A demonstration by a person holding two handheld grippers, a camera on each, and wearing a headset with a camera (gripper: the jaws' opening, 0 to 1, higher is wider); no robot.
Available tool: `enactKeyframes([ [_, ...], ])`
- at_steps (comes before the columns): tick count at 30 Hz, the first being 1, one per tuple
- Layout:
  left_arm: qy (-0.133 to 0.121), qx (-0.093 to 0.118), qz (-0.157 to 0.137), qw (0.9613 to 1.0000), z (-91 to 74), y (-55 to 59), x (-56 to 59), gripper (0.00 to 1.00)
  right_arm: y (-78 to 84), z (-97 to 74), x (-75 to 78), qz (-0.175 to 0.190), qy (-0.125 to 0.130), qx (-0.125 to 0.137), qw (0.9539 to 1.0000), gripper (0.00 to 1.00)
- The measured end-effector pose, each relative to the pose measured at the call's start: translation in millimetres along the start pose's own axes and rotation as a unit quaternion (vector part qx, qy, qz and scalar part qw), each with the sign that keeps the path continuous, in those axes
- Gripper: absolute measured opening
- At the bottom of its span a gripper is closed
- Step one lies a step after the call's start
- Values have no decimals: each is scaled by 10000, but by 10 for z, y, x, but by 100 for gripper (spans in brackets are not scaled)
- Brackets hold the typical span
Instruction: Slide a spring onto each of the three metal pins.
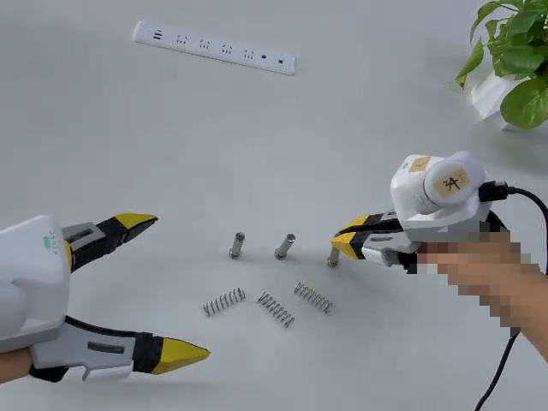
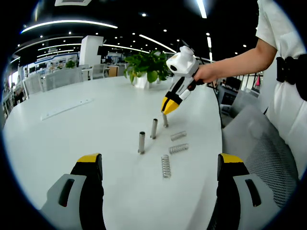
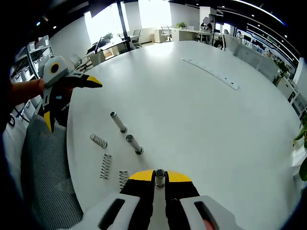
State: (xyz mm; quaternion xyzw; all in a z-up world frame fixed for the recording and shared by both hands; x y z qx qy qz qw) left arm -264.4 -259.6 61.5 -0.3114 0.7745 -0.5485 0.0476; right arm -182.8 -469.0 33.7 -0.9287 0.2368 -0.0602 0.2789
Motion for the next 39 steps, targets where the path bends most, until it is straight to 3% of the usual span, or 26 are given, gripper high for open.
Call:
enactKeyframes([
  [39,76,-34,28,10000,35,-34,34,99,83,-50,-76,71,90,115,9999,5],
])
Point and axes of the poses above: the centre of the closed fingertips' face, and the gripper's own axes: z roughly forward along the fingers, x roughly to its right, y roughly out of its underside, the point moved 3 cm from there along -z, roughly backward along the fingers, and after that the axes turned 7 degrees about -z, right-handed, at the moved point
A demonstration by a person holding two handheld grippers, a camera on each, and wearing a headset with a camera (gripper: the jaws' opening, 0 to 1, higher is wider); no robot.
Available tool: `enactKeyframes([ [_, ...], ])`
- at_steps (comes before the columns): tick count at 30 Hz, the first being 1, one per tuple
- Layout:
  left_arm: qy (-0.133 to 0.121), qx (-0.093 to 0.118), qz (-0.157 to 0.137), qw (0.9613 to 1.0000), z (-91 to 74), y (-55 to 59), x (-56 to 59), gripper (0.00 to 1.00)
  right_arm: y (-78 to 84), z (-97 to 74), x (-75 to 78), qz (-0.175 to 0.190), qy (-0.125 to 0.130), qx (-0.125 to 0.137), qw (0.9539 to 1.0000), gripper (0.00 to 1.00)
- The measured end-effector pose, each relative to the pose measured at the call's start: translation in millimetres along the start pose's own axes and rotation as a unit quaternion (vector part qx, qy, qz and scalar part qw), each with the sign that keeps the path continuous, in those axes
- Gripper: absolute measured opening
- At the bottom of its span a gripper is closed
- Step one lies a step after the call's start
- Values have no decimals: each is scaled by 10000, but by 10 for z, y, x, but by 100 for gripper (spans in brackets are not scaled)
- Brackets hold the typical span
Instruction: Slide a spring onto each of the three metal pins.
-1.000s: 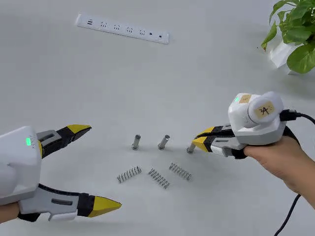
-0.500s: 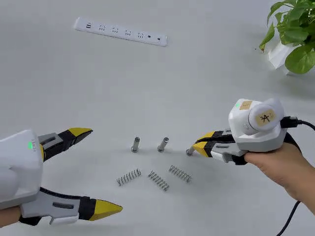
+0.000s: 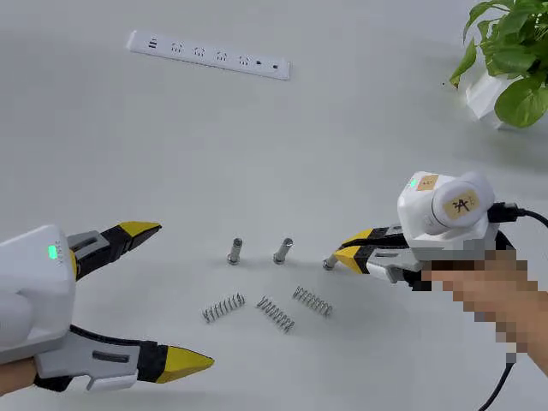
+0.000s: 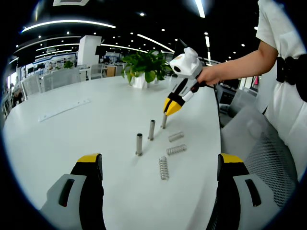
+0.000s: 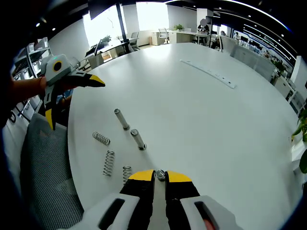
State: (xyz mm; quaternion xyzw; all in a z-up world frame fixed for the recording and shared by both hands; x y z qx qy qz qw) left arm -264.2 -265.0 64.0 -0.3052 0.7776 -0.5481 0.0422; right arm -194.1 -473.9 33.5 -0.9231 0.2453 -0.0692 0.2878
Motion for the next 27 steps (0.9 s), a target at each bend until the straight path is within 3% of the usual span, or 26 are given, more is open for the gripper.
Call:
enactKeyframes([
  [27,11,-2,20,10000,8,0,10,99,42,-9,-17,-34,27,-7,10000,10],
])
Point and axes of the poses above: the centre of the closed fingertips' face, and the gripper's own axes: z roughly forward along the fingers, x roughly to its right, y roughly out of its underside, the point moved 3 cm from there along -z, roughly backward along the fingers, and after that the axes turned 7 degrees about -z, right-handed, at the moved point
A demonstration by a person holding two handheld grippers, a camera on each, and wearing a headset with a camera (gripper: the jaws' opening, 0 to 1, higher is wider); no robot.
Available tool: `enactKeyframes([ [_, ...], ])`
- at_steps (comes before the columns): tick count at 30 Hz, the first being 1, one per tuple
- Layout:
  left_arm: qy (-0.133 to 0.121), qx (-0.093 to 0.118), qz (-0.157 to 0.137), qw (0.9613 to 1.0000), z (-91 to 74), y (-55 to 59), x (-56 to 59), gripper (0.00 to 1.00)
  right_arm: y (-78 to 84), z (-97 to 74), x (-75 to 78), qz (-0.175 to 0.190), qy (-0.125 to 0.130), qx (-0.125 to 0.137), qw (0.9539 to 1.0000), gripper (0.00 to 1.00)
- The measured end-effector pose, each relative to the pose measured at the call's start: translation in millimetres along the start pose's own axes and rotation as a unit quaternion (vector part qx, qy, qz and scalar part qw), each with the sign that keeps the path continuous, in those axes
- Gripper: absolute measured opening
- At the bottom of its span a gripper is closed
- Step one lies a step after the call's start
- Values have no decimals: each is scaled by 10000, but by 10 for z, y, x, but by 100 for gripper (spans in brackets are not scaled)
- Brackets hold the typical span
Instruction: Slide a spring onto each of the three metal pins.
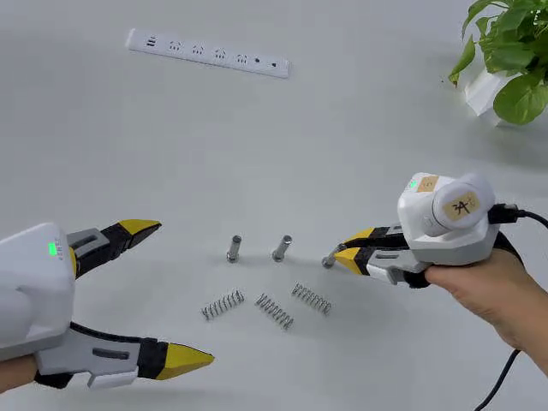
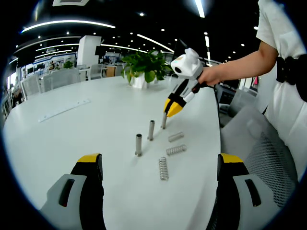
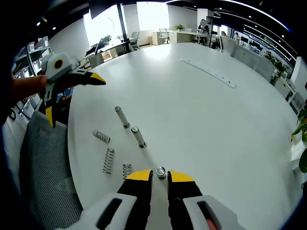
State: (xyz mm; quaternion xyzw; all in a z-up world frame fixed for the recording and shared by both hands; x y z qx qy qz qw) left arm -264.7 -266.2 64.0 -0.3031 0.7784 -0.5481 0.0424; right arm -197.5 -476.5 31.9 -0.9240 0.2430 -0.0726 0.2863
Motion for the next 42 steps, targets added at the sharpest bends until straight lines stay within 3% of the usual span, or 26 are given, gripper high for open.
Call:
enactKeyframes([
  [19,2,-33,55,10000,-6,-17,35,99,5,-102,4,29,86,143,9999,21],
  [38,-42,-37,276,9996,-6,-127,120,99,109,-449,-37,90,140,660,9977,42],
  [42,-61,-61,320,9994,-15,-129,116,99,135,-532,-63,72,100,833,9964,51],
])
Point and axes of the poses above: the centre of the closed fingertips' face, and the gripper's own axes: z roughly forward along the fingers, x roughly to its right, y roughly out of its underside, the point moved 3 cm from there along -z, roughly backward along the fingers, and after that the axes turned 7 degrees about -z, right-handed, at the moved point
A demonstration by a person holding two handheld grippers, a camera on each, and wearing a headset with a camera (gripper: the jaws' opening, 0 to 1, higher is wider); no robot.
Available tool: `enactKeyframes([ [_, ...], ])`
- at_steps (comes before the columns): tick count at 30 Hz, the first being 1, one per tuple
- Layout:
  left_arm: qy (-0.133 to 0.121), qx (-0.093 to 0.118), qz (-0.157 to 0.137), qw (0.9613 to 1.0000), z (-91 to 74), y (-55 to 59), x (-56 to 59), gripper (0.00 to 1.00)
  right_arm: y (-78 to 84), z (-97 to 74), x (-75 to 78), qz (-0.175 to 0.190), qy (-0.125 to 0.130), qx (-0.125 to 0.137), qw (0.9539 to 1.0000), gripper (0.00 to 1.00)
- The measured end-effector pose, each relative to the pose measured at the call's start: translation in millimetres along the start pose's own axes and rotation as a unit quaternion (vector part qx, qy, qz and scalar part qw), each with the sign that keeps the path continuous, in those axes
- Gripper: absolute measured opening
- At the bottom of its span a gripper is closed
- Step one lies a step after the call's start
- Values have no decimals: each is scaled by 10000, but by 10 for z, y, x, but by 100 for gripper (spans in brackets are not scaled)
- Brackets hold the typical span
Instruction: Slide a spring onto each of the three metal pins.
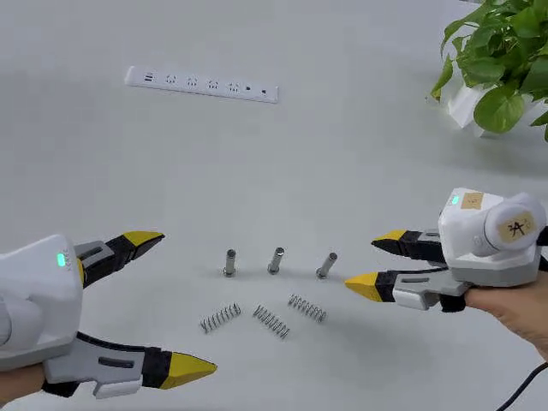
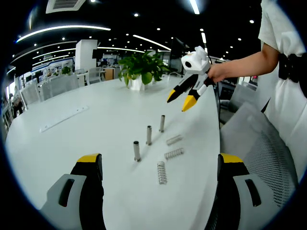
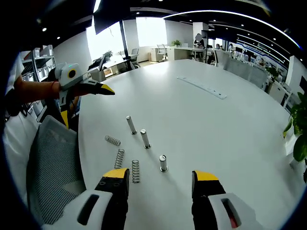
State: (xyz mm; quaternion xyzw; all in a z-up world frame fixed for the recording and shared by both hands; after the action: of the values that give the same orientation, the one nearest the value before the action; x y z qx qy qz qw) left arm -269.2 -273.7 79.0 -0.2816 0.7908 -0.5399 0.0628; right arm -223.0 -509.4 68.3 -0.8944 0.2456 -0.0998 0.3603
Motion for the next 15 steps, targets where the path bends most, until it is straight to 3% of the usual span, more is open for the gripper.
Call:
enactKeyframes([
  [15,-79,-121,100,9998,-24,42,35,99,186,-226,-77,-277,-118,294,9991,74],
])
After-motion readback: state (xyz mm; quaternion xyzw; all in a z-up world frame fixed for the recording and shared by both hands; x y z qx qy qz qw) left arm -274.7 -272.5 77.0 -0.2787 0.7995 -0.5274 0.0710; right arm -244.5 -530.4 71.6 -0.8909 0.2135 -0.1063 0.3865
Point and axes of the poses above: the centre of the closed fingertips' face, and the gripper's own axes: z roughly forward along the fingers, x roughly to its right, y roughly out of its underside, the point moved 3 cm from there along -z, roughly backward along the fingers, and after that the axes turned 7 degrees about -z, right-handed, at the moved point
